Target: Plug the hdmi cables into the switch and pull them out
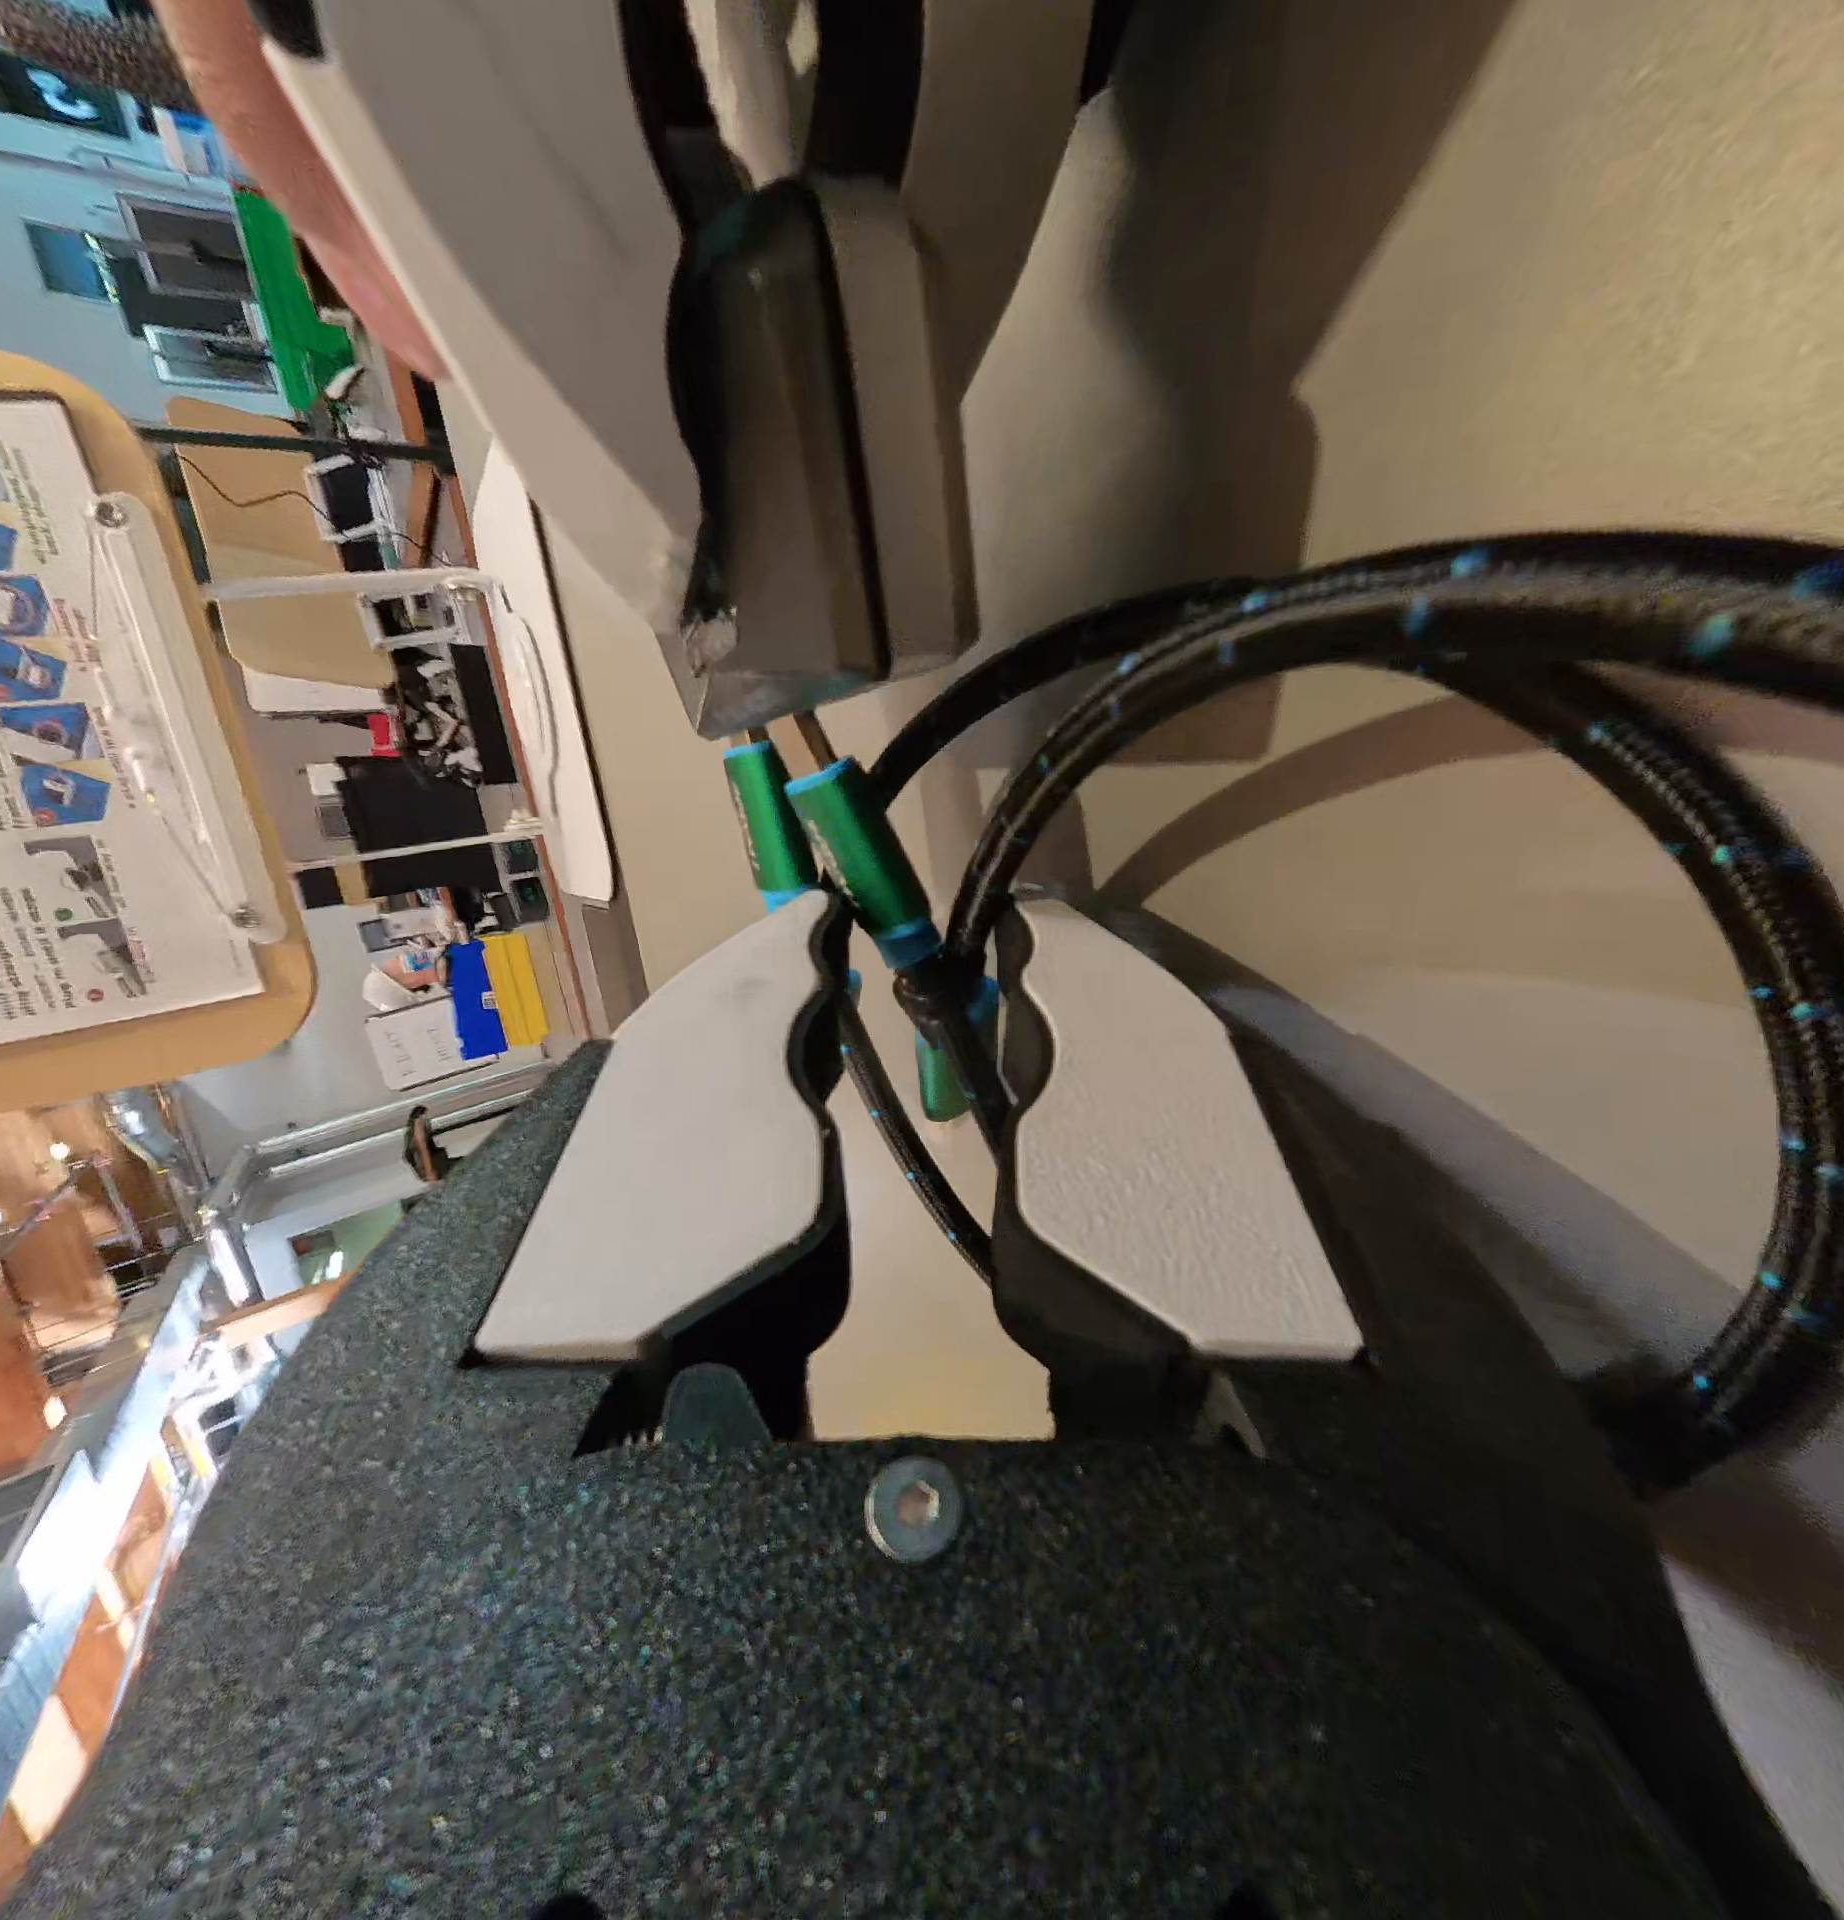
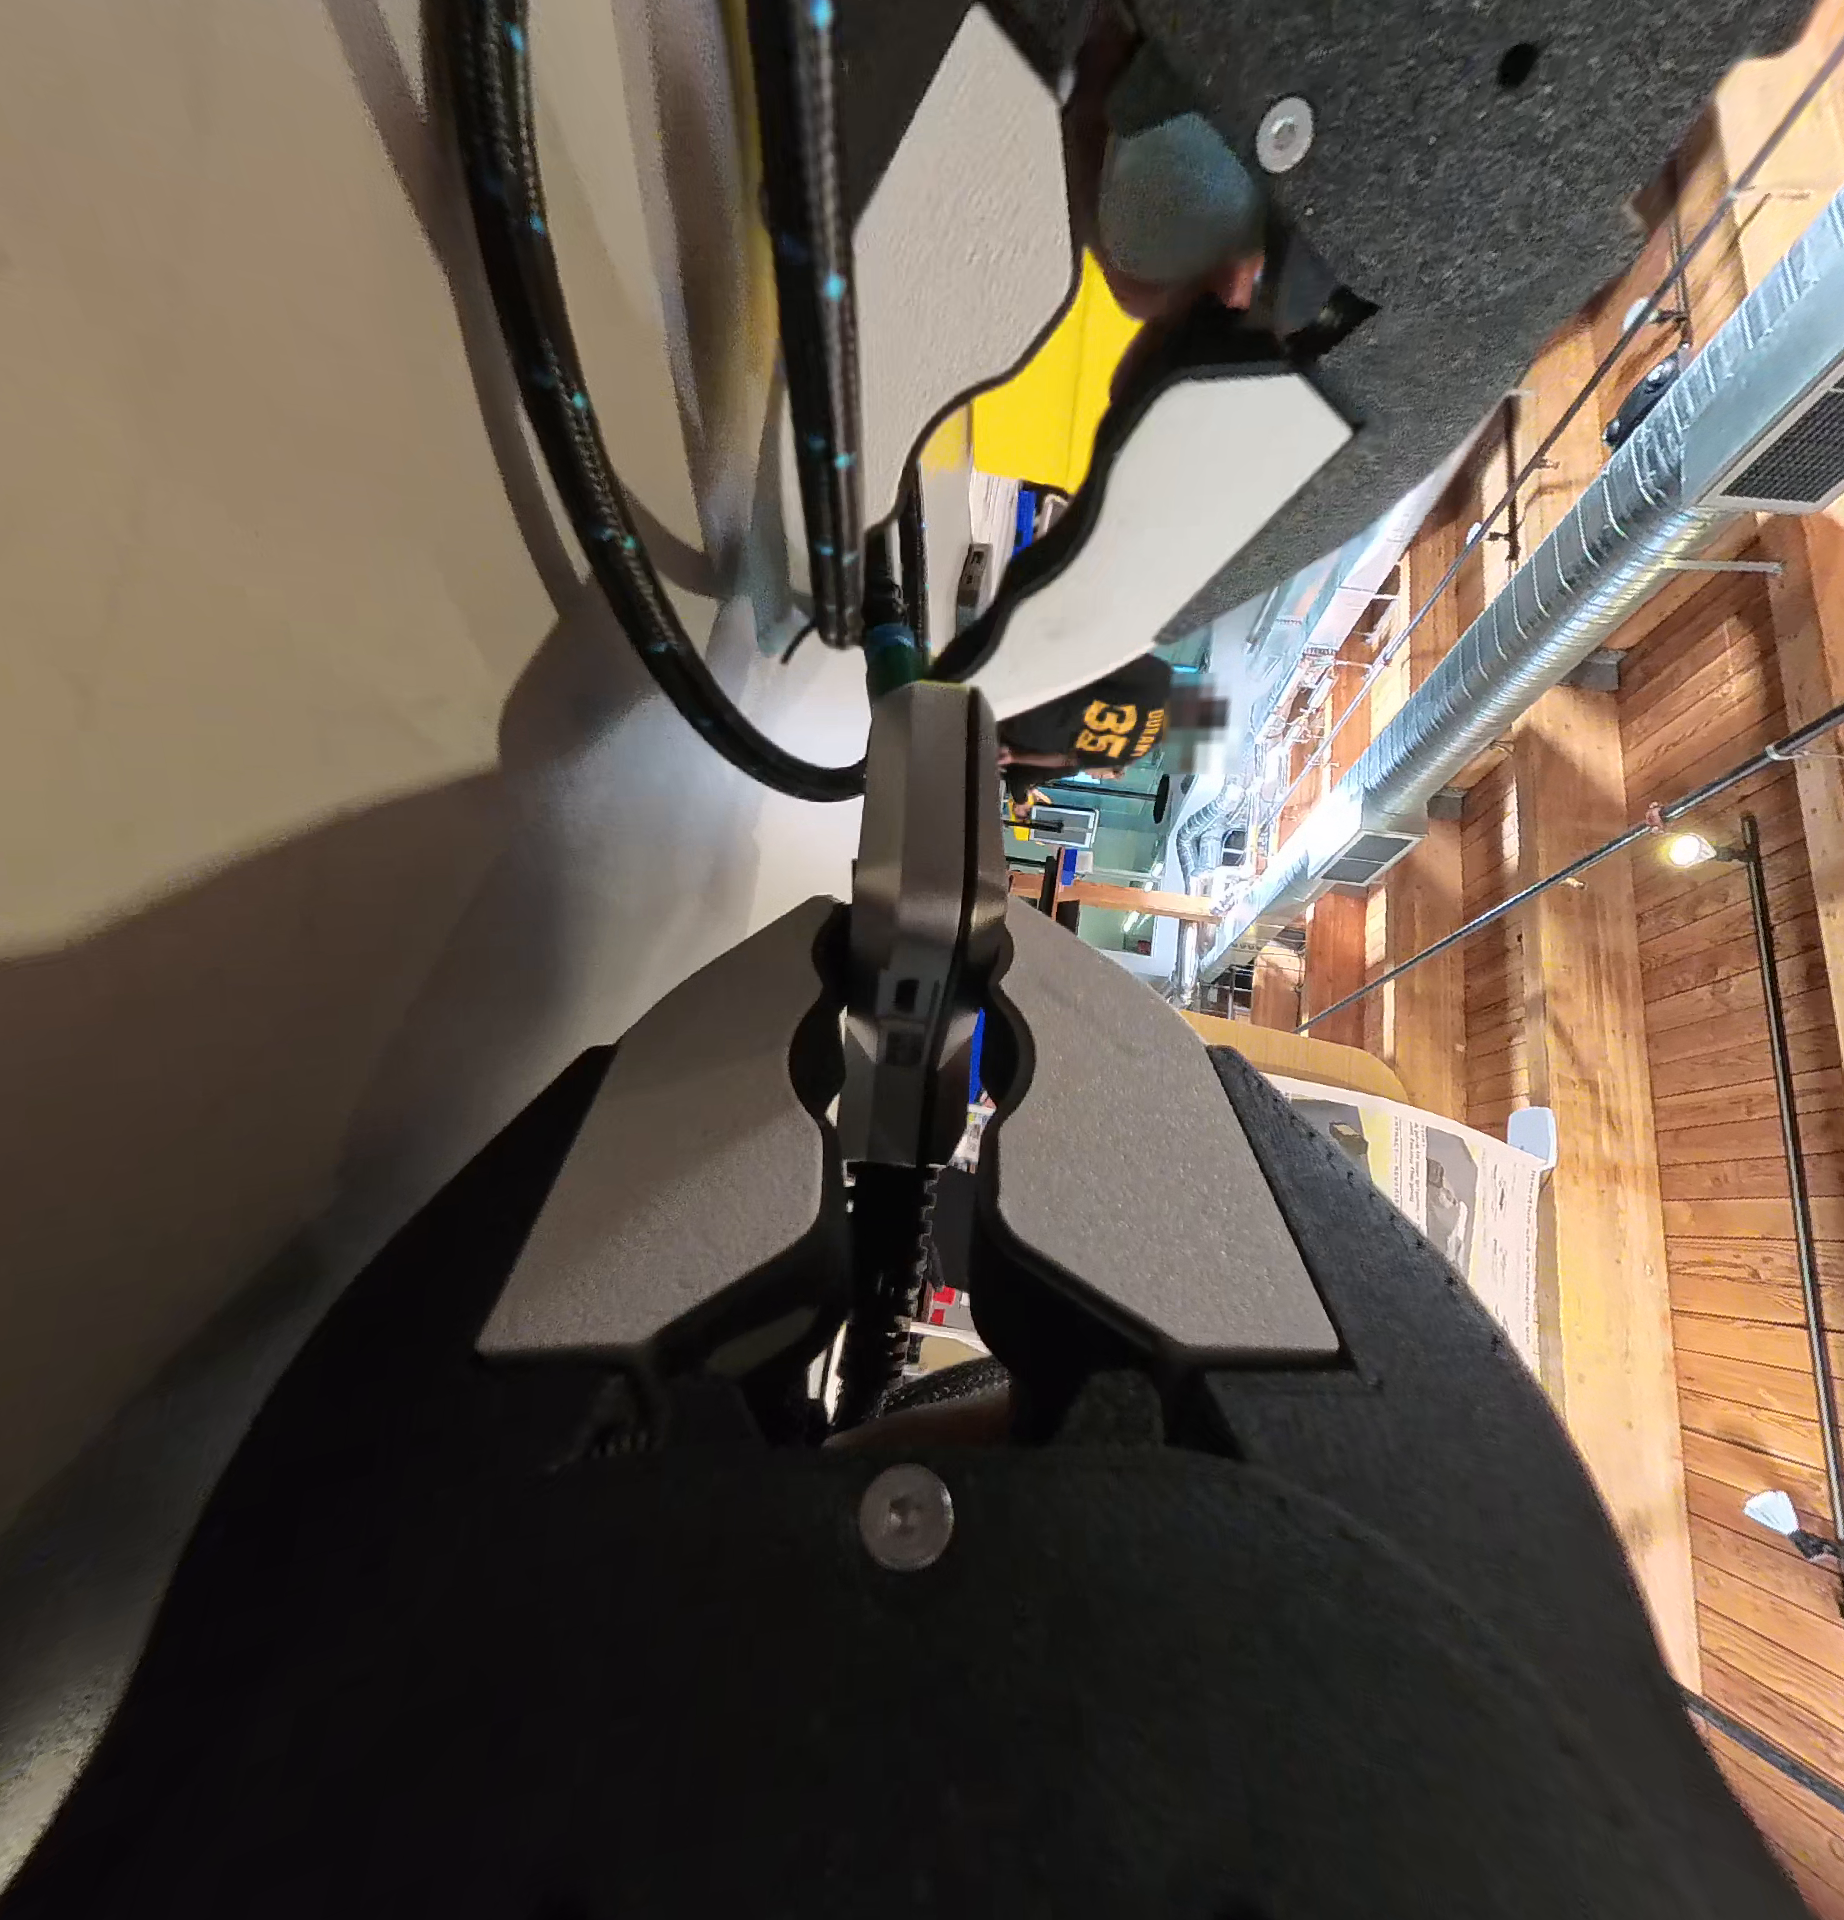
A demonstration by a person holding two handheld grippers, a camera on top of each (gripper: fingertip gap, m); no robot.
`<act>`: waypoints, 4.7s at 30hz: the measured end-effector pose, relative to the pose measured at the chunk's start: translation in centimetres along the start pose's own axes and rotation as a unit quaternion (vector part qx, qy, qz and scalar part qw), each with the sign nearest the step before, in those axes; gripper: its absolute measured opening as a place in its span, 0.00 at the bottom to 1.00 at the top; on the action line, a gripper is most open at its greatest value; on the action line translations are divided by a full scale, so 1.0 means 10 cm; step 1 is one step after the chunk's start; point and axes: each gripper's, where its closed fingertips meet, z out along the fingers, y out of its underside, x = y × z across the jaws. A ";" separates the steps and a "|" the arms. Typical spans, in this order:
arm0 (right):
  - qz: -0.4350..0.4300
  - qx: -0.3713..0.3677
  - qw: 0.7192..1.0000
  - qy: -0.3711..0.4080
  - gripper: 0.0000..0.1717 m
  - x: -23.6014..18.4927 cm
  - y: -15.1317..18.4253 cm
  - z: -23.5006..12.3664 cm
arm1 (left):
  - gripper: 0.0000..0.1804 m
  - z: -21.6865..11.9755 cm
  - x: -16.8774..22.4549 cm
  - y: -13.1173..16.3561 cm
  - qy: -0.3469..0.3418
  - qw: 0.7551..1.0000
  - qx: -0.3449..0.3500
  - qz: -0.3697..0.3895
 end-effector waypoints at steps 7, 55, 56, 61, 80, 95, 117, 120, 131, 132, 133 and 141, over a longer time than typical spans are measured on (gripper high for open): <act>0.017 0.024 1.000 0.004 0.12 0.04 -0.01 -0.05 | 0.13 -0.06 -0.12 -0.04 -0.049 0.997 -0.002 0.061; 0.009 0.001 0.999 -0.046 0.13 -0.06 -0.17 -0.06 | 0.11 -0.09 -0.03 0.05 -0.034 0.982 -0.158 0.098; 0.012 -0.003 0.999 -0.047 0.13 -0.06 -0.17 -0.06 | 0.11 -0.09 -0.04 0.05 -0.035 0.982 -0.161 0.095; 0.017 -0.015 0.999 -0.048 0.13 -0.06 -0.16 -0.05 | 0.11 -0.10 -0.04 0.05 -0.041 0.980 -0.169 0.101; 0.021 -0.010 0.998 -0.052 0.13 -0.05 -0.14 -0.10 | 0.10 -0.09 -0.05 -0.06 -0.043 0.992 -0.090 0.078; 0.056 0.022 0.997 -0.057 0.13 -0.01 -0.16 -0.13 | 0.06 -0.15 -0.09 -0.28 -0.046 0.998 -0.006 0.046; 0.044 -0.007 0.998 -0.035 0.13 -0.02 -0.12 -0.09 | 0.11 -0.16 -0.14 -0.27 -0.052 0.999 0.017 0.001; 0.035 0.000 0.999 -0.033 0.13 -0.06 -0.11 -0.08 | 0.10 -0.15 -0.13 -0.28 -0.046 0.999 0.022 -0.005; 0.070 0.039 0.995 -0.059 0.21 -0.08 -0.13 -0.21 | 0.09 -0.17 -0.21 -0.33 -0.052 0.995 0.067 -0.056; 0.083 0.046 0.993 -0.065 0.21 -0.07 -0.15 -0.24 | 0.09 -0.17 -0.21 -0.33 -0.052 0.994 0.072 -0.063; 0.095 0.050 0.992 -0.072 0.22 -0.06 -0.16 -0.26 | 0.09 -0.17 -0.22 -0.33 -0.051 0.993 0.077 -0.070; 0.191 0.098 0.968 -0.127 0.22 0.05 -0.26 -0.50 | 0.09 -0.20 -0.27 -0.35 -0.046 0.987 0.114 -0.108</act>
